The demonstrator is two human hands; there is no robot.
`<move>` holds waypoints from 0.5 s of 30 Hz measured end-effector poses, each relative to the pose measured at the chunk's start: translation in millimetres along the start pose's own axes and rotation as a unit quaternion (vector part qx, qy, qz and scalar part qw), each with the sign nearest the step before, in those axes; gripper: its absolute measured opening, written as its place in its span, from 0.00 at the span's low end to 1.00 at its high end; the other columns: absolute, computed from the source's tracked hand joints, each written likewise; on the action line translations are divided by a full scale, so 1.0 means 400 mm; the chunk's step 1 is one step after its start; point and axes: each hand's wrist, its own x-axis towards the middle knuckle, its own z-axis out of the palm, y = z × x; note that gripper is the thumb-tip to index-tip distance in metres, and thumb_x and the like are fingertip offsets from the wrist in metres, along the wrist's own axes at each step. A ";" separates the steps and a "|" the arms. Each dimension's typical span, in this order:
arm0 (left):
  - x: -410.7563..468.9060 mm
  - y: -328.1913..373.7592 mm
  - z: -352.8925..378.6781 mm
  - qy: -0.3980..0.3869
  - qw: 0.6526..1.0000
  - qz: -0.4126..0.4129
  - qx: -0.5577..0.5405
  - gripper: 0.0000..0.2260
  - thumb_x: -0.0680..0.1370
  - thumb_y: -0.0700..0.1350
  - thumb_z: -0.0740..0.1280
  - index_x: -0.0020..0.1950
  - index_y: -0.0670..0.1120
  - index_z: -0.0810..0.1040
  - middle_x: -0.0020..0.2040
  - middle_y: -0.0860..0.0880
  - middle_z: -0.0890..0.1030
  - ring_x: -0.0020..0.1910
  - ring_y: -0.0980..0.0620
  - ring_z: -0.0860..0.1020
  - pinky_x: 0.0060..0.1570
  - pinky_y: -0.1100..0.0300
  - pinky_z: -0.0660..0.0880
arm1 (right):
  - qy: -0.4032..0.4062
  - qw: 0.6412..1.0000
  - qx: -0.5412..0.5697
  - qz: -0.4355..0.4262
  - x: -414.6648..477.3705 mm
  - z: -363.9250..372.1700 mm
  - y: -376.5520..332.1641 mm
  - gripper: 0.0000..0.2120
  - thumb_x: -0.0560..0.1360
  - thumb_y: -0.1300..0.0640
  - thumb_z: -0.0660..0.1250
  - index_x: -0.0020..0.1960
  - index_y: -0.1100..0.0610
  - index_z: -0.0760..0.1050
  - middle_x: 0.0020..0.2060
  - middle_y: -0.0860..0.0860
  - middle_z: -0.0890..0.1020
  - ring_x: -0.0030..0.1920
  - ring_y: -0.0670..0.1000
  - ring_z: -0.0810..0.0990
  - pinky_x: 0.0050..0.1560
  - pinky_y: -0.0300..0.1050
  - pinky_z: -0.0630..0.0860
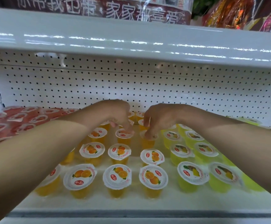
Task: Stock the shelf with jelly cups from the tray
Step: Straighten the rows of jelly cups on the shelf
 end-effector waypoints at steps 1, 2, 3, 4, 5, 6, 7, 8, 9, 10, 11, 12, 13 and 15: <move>0.003 -0.009 -0.013 0.017 1.000 -0.009 -0.012 0.20 0.68 0.62 0.75 0.39 0.45 0.78 0.32 0.51 0.80 0.33 0.54 0.78 0.33 0.61 0.70 | 0.023 1.000 0.014 0.005 0.002 -0.008 0.006 0.26 0.68 0.39 0.74 0.58 0.55 0.79 0.50 0.48 0.82 0.54 0.52 0.79 0.51 0.46 0.77; 0.010 -0.019 -0.023 0.033 0.999 -0.021 -0.024 0.21 0.68 0.62 0.75 0.40 0.44 0.79 0.31 0.51 0.80 0.33 0.53 0.78 0.35 0.61 0.70 | 0.048 0.998 0.027 0.011 0.008 -0.016 0.013 0.25 0.68 0.39 0.74 0.59 0.53 0.79 0.50 0.46 0.80 0.54 0.51 0.78 0.49 0.44 0.74; 0.019 -0.027 -0.028 0.045 0.998 -0.033 -0.035 0.21 0.68 0.62 0.75 0.41 0.43 0.79 0.30 0.50 0.80 0.33 0.53 0.79 0.35 0.60 0.70 | 0.069 0.997 0.036 0.020 0.017 -0.019 0.020 0.24 0.69 0.40 0.74 0.59 0.53 0.79 0.50 0.46 0.79 0.53 0.50 0.77 0.49 0.43 0.73; 0.031 -0.033 -0.027 0.048 0.997 -0.043 -0.045 0.21 0.68 0.61 0.76 0.41 0.43 0.79 0.30 0.50 0.80 0.33 0.53 0.78 0.35 0.60 0.69 | 0.083 0.995 0.042 0.029 0.027 -0.019 0.025 0.24 0.69 0.42 0.75 0.59 0.53 0.79 0.51 0.47 0.79 0.53 0.50 0.76 0.49 0.43 0.72; 0.044 -0.036 -0.023 0.043 0.996 -0.050 -0.053 0.20 0.68 0.60 0.76 0.40 0.43 0.78 0.30 0.50 0.80 0.32 0.53 0.77 0.34 0.61 0.70 | 0.091 0.994 0.044 0.040 0.039 -0.014 0.030 0.23 0.70 0.42 0.75 0.59 0.54 0.79 0.51 0.48 0.79 0.53 0.51 0.76 0.50 0.43 0.73; 0.057 -0.038 -0.015 0.033 0.996 -0.057 -0.063 0.20 0.69 0.59 0.76 0.40 0.43 0.77 0.32 0.49 0.80 0.31 0.53 0.77 0.35 0.61 0.71 | 0.092 0.994 0.041 0.046 0.051 -0.007 0.033 0.23 0.70 0.43 0.75 0.59 0.55 0.80 0.53 0.49 0.79 0.54 0.51 0.77 0.51 0.44 0.74; 0.068 -0.039 -0.004 0.021 0.995 -0.063 -0.076 0.20 0.69 0.58 0.76 0.41 0.43 0.76 0.37 0.48 0.81 0.32 0.53 0.77 0.39 0.61 0.74 | 0.088 0.994 0.037 0.050 0.065 0.003 0.036 0.22 0.70 0.44 0.74 0.59 0.55 0.80 0.55 0.50 0.80 0.55 0.52 0.77 0.52 0.45 0.75; 0.079 -0.039 0.007 0.011 0.994 -0.068 -0.083 0.21 0.69 0.58 0.77 0.45 0.42 0.77 0.43 0.46 0.83 0.35 0.53 0.79 0.45 0.59 0.77 | 0.084 0.995 0.033 0.052 0.078 0.012 0.038 0.22 0.70 0.44 0.74 0.58 0.55 0.81 0.56 0.50 0.80 0.56 0.53 0.78 0.54 0.47 0.76; 0.087 -0.039 0.017 0.007 0.993 -0.072 -0.088 0.22 0.69 0.57 0.77 0.50 0.41 0.77 0.48 0.45 0.84 0.38 0.52 0.81 0.50 0.57 0.78 | 0.081 0.995 0.029 0.056 0.088 0.020 0.038 0.21 0.70 0.44 0.74 0.57 0.55 0.81 0.57 0.50 0.80 0.56 0.53 0.78 0.56 0.48 0.77; 0.094 -0.038 0.026 0.007 0.993 -0.073 -0.092 0.23 0.70 0.57 0.76 0.53 0.41 0.77 0.52 0.45 0.84 0.41 0.51 0.82 0.50 0.57 0.78 | 0.080 0.995 0.027 0.059 0.097 0.026 0.039 0.20 0.70 0.44 0.75 0.56 0.55 0.82 0.56 0.51 0.81 0.55 0.53 0.79 0.56 0.49 0.78; 0.099 -0.036 0.032 0.010 0.993 -0.071 -0.096 0.23 0.71 0.55 0.76 0.55 0.41 0.76 0.55 0.45 0.83 0.42 0.51 0.83 0.46 0.60 0.78 | 0.079 0.995 0.028 0.061 0.105 0.030 0.040 0.19 0.70 0.44 0.75 0.54 0.55 0.82 0.55 0.52 0.82 0.54 0.54 0.79 0.56 0.50 0.78; 0.105 -0.035 0.038 0.010 0.992 -0.070 -0.101 0.23 0.71 0.54 0.76 0.56 0.41 0.76 0.58 0.45 0.82 0.44 0.51 0.83 0.41 0.62 0.76 | 0.078 0.995 0.029 0.063 0.109 0.032 0.041 0.18 0.70 0.45 0.75 0.53 0.56 0.83 0.54 0.53 0.82 0.54 0.54 0.80 0.56 0.51 0.79; 0.110 -0.035 0.040 0.010 0.992 -0.069 -0.107 0.23 0.71 0.53 0.77 0.58 0.41 0.76 0.60 0.44 0.81 0.45 0.51 0.84 0.38 0.64 0.75 | 0.077 0.994 0.030 0.066 0.113 0.034 0.041 0.18 0.70 0.45 0.75 0.52 0.57 0.83 0.53 0.53 0.83 0.54 0.54 0.80 0.56 0.51 0.79; 0.119 -0.037 0.042 0.011 0.992 -0.068 -0.101 0.24 0.70 0.54 0.77 0.58 0.40 0.77 0.59 0.45 0.82 0.44 0.53 0.84 0.40 0.63 0.75 | 0.076 0.994 0.035 0.070 0.116 0.034 0.041 0.19 0.70 0.45 0.75 0.52 0.57 0.82 0.52 0.53 0.83 0.53 0.54 0.81 0.56 0.51 0.79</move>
